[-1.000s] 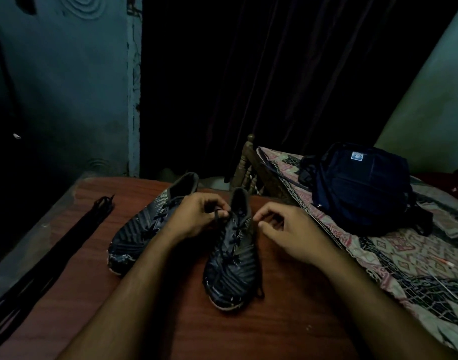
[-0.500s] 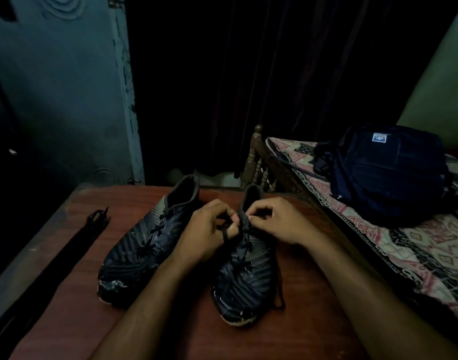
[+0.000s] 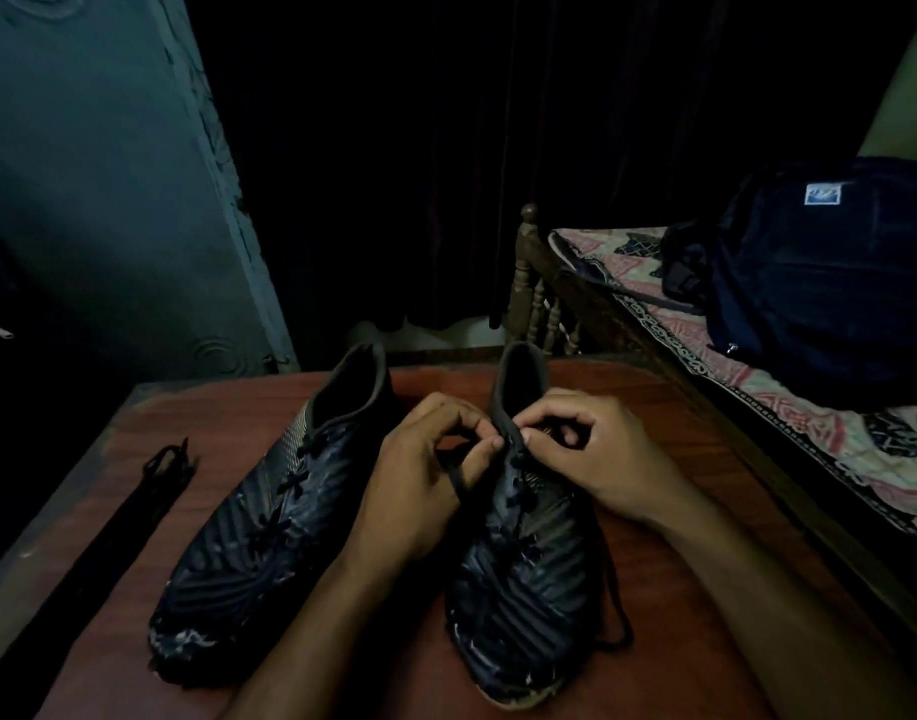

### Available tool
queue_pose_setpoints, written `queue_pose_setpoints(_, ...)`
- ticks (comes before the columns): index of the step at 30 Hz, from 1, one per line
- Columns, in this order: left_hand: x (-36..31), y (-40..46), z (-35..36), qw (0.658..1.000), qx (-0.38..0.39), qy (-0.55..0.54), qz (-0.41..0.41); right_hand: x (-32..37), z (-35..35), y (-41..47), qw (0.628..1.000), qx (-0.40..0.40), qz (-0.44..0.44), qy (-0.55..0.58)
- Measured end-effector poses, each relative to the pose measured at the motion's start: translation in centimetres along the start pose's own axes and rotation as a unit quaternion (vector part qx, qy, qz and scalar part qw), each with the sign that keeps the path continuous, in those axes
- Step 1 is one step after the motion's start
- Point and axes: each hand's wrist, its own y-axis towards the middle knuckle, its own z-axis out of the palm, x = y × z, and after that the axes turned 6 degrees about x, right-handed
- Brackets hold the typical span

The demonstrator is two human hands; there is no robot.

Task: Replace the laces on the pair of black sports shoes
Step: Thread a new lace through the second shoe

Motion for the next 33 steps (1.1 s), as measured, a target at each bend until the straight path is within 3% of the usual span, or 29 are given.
queue_pose_setpoints(14,0.0,-0.1,0.3,1.000,-0.020,0.003,-0.023,0.5,-0.1,-0.2,1.000,0.027,0.008,-0.003)
queue_pose_setpoints(22,0.9,0.3,0.1,0.996,-0.015,-0.079,-0.043,0.6,-0.2,-0.2,0.999,0.026,-0.005,-0.022)
queue_pose_setpoints(33,1.4,0.2,-0.4,0.996,0.009,-0.077,-0.033,1.5,0.9,-0.3,0.999,-0.040,-0.007,-0.015)
